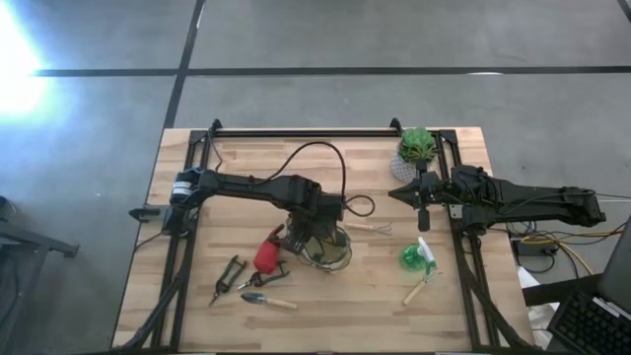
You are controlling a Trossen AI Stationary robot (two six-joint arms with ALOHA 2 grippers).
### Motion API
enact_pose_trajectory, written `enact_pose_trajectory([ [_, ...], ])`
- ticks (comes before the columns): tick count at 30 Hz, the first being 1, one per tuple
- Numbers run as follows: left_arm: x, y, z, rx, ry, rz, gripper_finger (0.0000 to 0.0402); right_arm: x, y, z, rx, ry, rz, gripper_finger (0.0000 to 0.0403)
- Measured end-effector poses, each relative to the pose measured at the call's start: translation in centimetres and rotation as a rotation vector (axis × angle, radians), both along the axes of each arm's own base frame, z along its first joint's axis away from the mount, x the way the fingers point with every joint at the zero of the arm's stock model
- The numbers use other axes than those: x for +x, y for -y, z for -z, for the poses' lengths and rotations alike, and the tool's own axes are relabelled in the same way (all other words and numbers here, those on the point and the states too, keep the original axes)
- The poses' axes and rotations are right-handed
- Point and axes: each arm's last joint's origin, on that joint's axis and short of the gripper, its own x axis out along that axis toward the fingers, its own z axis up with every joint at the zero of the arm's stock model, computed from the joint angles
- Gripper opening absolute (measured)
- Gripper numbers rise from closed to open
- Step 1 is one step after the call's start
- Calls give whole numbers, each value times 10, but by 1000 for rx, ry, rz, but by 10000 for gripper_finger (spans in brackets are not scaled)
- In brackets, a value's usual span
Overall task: Pick & Place Garden tools in Gardening bag
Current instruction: Prepare the light brown gardening bag on the table
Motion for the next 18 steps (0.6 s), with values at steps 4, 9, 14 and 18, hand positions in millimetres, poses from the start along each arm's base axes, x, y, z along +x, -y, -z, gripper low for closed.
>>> enact_pose_trajectory([
  [4,0,0,1,0,-3,1,135,0,0,0,0,0,0,8],
  [9,0,0,6,4,-14,14,102,0,0,0,0,0,0,8],
  [14,0,0,8,8,-18,25,47,0,0,0,0,0,0,8],
  [18,0,0,8,9,-18,26,12,0,0,0,0,0,0,8],
])
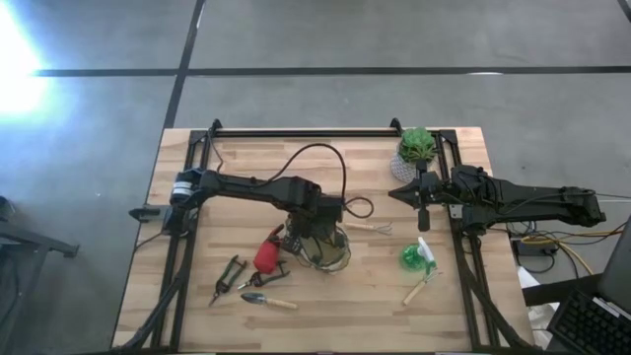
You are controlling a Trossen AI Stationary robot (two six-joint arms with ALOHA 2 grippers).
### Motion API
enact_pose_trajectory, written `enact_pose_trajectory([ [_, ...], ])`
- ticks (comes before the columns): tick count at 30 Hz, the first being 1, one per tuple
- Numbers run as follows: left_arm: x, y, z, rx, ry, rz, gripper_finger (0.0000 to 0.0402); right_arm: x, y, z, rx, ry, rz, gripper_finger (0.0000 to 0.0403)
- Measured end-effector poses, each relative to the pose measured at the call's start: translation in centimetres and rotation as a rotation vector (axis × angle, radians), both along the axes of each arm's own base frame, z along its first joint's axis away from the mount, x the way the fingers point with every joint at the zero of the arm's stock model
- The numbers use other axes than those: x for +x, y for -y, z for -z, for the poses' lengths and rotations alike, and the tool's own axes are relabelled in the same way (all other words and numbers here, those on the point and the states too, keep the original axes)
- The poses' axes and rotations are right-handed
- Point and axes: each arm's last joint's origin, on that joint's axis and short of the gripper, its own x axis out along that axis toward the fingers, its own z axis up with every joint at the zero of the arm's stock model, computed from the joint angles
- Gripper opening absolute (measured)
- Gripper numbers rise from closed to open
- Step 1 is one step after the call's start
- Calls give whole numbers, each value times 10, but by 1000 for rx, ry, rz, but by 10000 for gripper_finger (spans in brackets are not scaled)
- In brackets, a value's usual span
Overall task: Pick & Place Garden tools in Gardening bag
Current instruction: Prepare the light brown gardening bag on the table
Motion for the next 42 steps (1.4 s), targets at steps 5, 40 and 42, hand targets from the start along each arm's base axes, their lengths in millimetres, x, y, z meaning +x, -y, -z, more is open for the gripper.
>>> enact_pose_trajectory([
  [5,2,0,-4,2,24,-3,14,0,0,0,0,0,0,8],
  [40,-9,28,-45,33,149,11,9,0,0,0,0,0,0,8],
  [42,-11,31,-47,41,160,15,9,0,0,0,0,0,0,8],
])
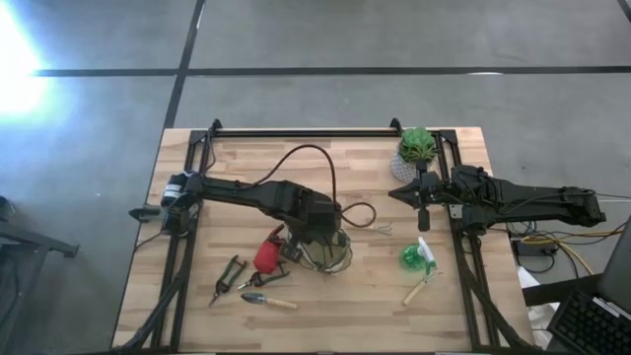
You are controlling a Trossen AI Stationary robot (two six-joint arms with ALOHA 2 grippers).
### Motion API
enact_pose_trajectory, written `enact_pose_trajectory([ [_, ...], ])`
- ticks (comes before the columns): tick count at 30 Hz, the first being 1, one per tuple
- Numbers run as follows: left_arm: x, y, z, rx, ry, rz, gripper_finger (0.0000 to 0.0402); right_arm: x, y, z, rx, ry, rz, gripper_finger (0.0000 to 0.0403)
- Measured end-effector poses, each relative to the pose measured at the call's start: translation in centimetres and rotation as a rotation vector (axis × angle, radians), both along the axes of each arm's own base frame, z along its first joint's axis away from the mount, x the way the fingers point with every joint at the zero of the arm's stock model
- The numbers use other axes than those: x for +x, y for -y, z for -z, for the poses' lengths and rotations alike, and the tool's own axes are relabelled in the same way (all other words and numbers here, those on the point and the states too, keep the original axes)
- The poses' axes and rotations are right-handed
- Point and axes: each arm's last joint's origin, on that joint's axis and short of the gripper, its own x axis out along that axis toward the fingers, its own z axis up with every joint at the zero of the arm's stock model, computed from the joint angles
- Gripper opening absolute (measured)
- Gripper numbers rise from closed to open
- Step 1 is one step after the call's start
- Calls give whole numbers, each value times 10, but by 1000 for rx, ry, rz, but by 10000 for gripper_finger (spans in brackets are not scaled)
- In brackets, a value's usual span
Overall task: Pick & Place Garden tools in Gardening bag
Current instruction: Prepare the light brown gardening bag on the table
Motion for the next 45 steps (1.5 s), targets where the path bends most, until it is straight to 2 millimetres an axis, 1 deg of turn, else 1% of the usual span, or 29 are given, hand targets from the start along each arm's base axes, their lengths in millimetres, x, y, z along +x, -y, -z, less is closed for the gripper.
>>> enact_pose_trajectory([
  [4,-4,6,-6,11,23,16,9,0,0,0,0,0,0,8],
  [17,-8,21,-7,10,25,52,9,0,0,0,0,0,0,8],
  [22,-8,24,-7,73,38,41,9,0,0,0,0,0,0,8],
  [26,-8,25,-7,83,48,41,9,0,0,0,0,0,0,8],
  [33,-5,29,-5,167,98,25,9,0,0,0,0,0,0,8],
  [35,-4,30,-3,168,101,28,9,0,0,0,-29,-3,-5,8],
  [40,-5,33,3,206,99,23,9,0,0,0,-195,-16,-41,8],
  [45,-8,42,1,274,127,8,9,0,0,0,-246,-20,-52,8],
])
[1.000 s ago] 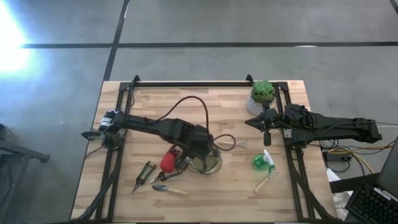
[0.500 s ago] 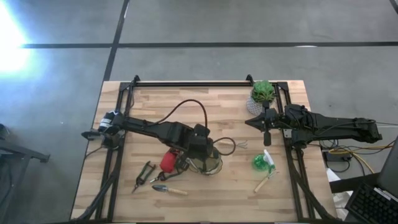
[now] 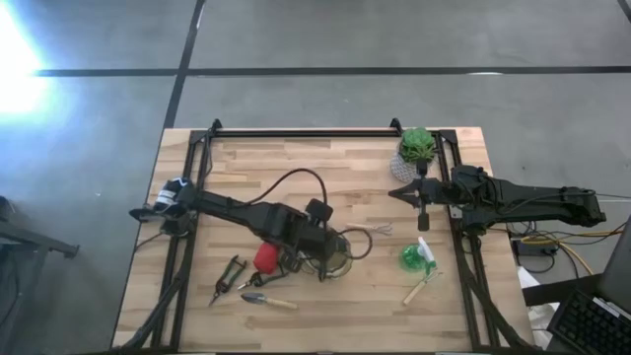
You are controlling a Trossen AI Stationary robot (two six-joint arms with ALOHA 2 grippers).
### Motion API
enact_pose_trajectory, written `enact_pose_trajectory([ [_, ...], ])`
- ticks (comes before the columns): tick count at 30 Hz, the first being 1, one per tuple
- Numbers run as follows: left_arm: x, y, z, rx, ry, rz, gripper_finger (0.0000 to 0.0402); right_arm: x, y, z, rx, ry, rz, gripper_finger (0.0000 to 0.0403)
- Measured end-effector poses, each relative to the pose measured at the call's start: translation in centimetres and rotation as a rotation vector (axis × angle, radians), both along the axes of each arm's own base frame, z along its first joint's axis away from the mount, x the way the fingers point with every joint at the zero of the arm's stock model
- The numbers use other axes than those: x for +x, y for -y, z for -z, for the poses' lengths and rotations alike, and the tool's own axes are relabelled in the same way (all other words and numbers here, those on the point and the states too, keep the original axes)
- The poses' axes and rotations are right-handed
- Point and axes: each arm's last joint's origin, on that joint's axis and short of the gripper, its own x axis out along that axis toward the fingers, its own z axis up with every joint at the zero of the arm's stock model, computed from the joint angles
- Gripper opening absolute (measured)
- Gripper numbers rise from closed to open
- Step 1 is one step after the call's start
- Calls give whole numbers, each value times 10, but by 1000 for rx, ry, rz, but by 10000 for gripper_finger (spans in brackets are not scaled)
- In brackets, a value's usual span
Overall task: Pick & Place Garden tools in Gardening bag
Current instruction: Prepare the light brown gardening bag on the table
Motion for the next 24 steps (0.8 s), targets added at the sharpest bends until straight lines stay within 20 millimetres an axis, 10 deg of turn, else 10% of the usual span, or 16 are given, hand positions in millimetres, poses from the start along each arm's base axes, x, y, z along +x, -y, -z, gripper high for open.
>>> enact_pose_trajectory([
  [24,-27,31,24,156,249,-100,9,-1,3,1,215,15,149,8],
])
